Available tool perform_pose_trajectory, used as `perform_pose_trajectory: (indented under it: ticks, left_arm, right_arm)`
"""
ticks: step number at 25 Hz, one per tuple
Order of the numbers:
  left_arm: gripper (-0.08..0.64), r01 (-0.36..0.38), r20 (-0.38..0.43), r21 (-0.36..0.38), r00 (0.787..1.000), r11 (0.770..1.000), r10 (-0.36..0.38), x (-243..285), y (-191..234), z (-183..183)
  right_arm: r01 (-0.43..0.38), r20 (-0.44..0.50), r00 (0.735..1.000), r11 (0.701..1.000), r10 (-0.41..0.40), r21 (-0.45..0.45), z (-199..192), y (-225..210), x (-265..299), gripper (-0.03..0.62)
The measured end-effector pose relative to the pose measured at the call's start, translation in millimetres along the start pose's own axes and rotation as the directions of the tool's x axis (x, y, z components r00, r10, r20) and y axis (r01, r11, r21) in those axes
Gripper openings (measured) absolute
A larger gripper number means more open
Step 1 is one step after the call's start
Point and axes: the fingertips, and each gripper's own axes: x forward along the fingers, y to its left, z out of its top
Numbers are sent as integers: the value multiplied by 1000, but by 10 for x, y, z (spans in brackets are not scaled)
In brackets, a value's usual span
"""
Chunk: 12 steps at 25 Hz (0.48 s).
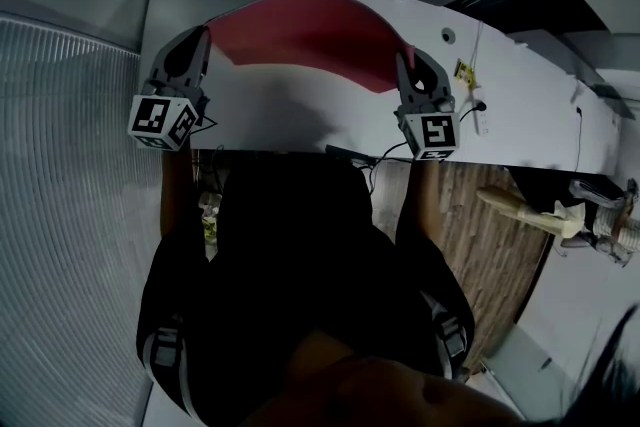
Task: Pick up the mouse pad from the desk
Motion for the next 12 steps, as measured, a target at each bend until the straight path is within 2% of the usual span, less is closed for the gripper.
perform_pose_trajectory:
  ticks: [9, 12]
  left_arm:
    - [11, 9, 35, 8, 999, 1000, -9, -138, 24, 320]
    - [11, 5, 17, 13, 1000, 1000, -5, -202, -46, 468]
  right_arm:
    - [-9, 17, 1000, 1000, 9, 13, 283, 41, -44, 34]
    - [-13, 5, 1000, 1000, 13, 11, 419, 61, -108, 34]
